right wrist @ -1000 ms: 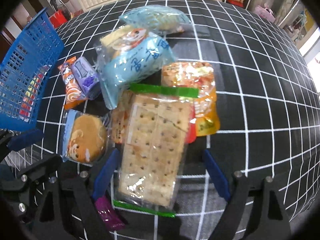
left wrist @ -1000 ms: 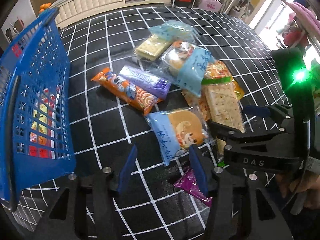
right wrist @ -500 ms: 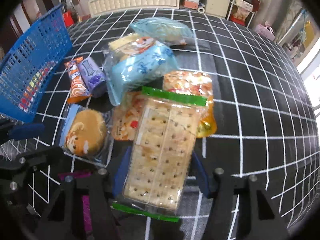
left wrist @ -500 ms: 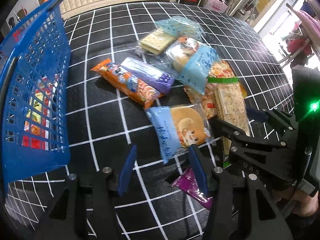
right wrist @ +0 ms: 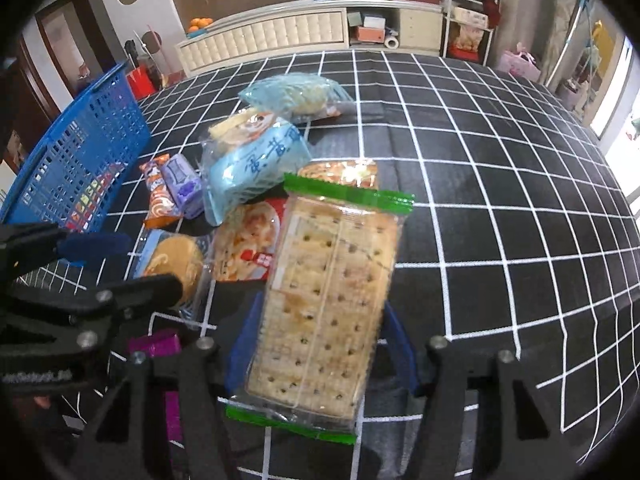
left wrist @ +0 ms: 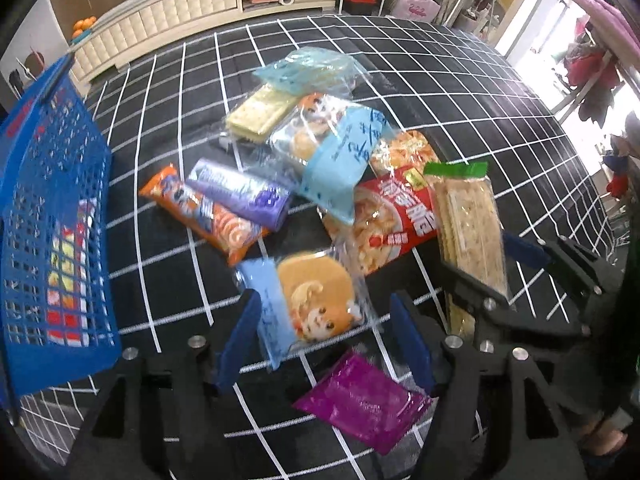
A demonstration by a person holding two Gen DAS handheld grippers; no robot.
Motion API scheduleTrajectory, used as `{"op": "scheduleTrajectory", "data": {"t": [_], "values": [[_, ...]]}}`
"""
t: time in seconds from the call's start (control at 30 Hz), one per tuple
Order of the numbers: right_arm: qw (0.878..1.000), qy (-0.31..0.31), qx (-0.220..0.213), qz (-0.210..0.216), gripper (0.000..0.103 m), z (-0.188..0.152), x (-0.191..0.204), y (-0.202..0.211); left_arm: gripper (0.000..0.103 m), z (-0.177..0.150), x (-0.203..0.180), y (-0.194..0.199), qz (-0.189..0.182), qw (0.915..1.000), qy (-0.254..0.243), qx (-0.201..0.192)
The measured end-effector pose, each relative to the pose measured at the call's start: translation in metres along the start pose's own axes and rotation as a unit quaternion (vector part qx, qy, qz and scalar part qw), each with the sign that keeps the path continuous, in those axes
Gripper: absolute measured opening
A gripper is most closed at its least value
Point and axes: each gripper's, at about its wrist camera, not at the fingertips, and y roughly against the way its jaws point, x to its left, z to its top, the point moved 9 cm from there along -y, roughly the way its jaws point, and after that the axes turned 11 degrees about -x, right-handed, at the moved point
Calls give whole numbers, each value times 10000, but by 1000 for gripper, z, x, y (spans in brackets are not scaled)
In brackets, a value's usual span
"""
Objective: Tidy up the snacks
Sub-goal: 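Grasp the cracker pack with the right gripper while the left gripper grasps the bread roll bag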
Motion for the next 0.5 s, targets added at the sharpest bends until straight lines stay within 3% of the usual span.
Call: {"op": "scheduleTrajectory", "data": {"t": [0.1, 0.5], "values": [[9998, 36, -52, -177, 63, 3, -4, 0, 68, 6, 1, -9, 73, 9999, 29, 78], [9998, -107, 14, -154, 64, 4, -9, -5, 73, 4, 1, -56, 414, 9984, -60, 368]]}}
